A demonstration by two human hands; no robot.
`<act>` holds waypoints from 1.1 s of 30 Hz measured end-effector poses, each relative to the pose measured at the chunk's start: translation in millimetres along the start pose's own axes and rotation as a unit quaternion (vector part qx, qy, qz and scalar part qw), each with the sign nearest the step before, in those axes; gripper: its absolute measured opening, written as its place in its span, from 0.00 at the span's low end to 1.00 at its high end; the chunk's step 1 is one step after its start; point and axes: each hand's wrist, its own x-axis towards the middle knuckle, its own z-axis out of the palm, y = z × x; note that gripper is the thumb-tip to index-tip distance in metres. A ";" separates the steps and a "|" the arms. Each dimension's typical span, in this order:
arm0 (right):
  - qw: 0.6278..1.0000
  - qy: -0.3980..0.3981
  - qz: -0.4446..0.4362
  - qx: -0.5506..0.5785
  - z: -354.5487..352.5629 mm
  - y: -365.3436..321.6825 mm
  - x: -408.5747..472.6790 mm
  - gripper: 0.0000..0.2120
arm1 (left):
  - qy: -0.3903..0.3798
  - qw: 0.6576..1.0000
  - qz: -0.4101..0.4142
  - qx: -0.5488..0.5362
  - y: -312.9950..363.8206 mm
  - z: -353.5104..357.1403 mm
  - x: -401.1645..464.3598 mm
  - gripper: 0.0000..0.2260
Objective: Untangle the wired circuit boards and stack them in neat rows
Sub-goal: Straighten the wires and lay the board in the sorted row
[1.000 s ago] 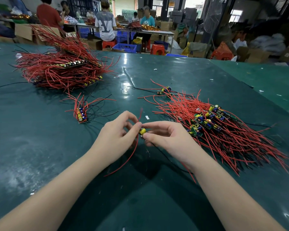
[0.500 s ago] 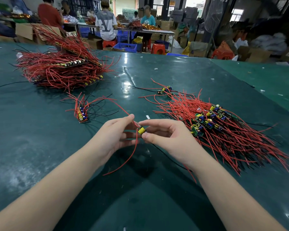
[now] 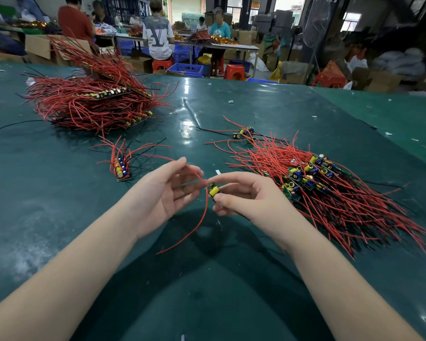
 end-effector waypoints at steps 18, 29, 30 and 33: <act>0.986 0.022 0.102 0.129 -2.0 -2.2 1.2 0.08 | -0.067 0.977 0.079 0.187 -15.2 0.7 -4.6 0.14; 0.994 0.027 0.073 0.083 1.5 -3.5 -0.9 0.07 | -0.016 0.984 0.107 0.141 -21.7 3.0 -1.7 0.10; 0.994 0.025 0.068 0.077 1.7 -4.2 -1.3 0.07 | -0.015 0.986 0.100 0.131 -21.1 2.8 -1.6 0.09; 0.995 0.018 0.063 0.072 2.5 -4.8 -2.3 0.07 | -0.020 0.993 0.062 0.097 -17.6 3.3 -1.8 0.08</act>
